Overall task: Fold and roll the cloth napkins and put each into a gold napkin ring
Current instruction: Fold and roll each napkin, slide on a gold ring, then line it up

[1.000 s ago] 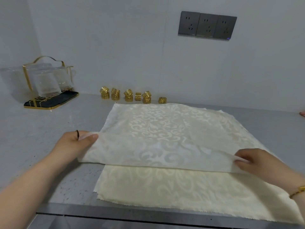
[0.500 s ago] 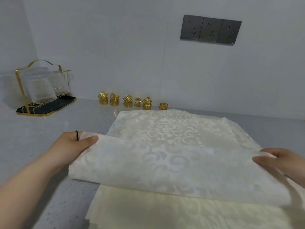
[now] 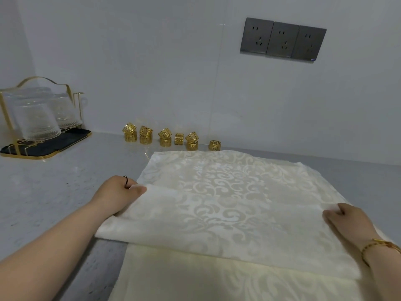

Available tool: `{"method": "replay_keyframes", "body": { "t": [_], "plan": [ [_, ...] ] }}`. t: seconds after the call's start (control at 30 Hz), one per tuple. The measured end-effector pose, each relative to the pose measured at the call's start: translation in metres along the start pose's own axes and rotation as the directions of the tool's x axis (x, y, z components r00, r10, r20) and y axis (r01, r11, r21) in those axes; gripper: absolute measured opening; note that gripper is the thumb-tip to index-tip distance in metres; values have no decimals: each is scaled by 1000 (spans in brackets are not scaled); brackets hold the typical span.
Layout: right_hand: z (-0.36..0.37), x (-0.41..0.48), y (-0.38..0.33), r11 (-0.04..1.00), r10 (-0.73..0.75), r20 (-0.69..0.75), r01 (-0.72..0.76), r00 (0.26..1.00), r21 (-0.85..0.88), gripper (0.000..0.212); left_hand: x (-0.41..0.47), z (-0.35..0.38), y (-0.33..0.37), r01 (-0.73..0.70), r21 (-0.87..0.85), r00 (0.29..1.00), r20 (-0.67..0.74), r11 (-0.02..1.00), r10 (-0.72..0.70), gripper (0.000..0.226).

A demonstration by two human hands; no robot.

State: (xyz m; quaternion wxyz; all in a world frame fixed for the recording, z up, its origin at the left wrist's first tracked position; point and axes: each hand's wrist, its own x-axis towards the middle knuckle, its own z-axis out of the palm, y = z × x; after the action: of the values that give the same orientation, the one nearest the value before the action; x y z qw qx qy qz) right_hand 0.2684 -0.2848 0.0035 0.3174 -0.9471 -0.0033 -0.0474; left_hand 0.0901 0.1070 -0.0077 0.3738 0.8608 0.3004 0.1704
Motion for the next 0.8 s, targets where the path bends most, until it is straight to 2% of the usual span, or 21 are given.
{"method": "replay_keyframes", "body": {
  "t": [0.17, 0.27, 0.3, 0.37, 0.43, 0.47, 0.5, 0.53, 0.6, 0.67, 0.7, 0.73, 0.8],
  "plan": [
    [11, 9, 11, 1000, -5, -50, 5, 999, 11, 34, 14, 5, 0, -30, 154, 1000, 6, 988, 29, 29],
    [12, 11, 12, 1000, -27, -50, 27, 998, -3, 25, 7, 1, 9, -33, 138, 994, -102, 990, 48, 25],
    [13, 12, 12, 1000, -29, -53, 29, 998, -3, 22, 1, -1, 14, -48, 138, 988, -142, 989, 68, 30],
    [14, 11, 10, 999, -33, -51, 32, 998, -28, 20, -15, -2, 25, -177, 218, 966, -149, 960, 212, 37],
    [15, 12, 10, 996, -28, -29, 26, 999, -81, 22, -38, 6, 36, -384, 246, 914, -34, 890, 404, 42],
    [14, 12, 7, 994, -30, -9, 29, 1000, -110, 22, -52, 14, 42, -461, 221, 887, 69, 860, 457, 52],
    [14, 12, 3, 991, -20, 10, 21, 1000, -133, 17, -64, 24, 46, -528, 212, 849, 165, 822, 502, 73],
    [12, 10, -3, 986, 1, 27, 4, 1000, -164, 12, -73, 35, 48, -574, 245, 816, 255, 781, 519, 96],
    [11, 7, -16, 970, 4, -1, -4, 1000, -243, 30, -81, 55, 43, -604, 359, 788, 403, 711, 466, 124],
    [17, 1, -36, 932, -138, -85, 101, 987, -348, 42, -80, 67, 35, -607, 405, 773, 501, 684, 389, 131],
    [24, -4, -49, 911, -234, -79, 190, 969, -367, 41, -81, 69, 35, -611, 415, 765, 529, 675, 368, 132],
    [31, -9, -64, 887, -330, -31, 299, 943, -352, 38, -80, 69, 35, -614, 426, 763, 533, 664, 364, 132],
    [53, -19, -93, 829, -482, 154, 506, 863, -238, 31, -81, 69, 34, -606, 434, 771, 527, 666, 359, 132]
  ]
}}
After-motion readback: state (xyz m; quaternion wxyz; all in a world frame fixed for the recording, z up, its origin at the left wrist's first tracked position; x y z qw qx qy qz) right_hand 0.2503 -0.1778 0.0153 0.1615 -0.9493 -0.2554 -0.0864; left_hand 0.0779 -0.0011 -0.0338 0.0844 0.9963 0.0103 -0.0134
